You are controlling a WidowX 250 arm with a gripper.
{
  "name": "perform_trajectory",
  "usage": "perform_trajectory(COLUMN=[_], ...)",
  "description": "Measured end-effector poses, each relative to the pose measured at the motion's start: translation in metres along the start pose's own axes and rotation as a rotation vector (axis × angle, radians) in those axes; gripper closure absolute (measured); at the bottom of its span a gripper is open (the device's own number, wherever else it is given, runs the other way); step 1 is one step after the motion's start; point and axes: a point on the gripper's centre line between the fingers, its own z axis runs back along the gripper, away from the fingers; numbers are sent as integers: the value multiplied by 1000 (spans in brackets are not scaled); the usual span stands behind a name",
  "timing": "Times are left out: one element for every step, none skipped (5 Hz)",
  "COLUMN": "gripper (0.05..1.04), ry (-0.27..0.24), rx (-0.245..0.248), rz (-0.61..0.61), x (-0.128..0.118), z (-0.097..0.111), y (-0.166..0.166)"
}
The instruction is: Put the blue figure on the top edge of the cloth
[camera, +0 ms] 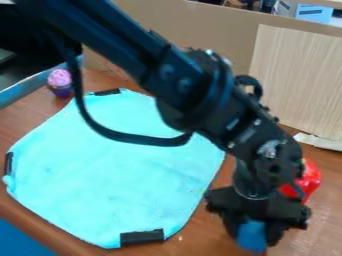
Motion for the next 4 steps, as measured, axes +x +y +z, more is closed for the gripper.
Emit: perform_trajectory(gripper=[167, 81, 84, 84], ry=[10, 10, -6, -13], rx=[7, -13, -54, -83], rz=[-25, -27, -72, -110], x=[-6, -2, 5, 10], z=[-4, 12, 48, 92], y=[4, 8, 11, 24])
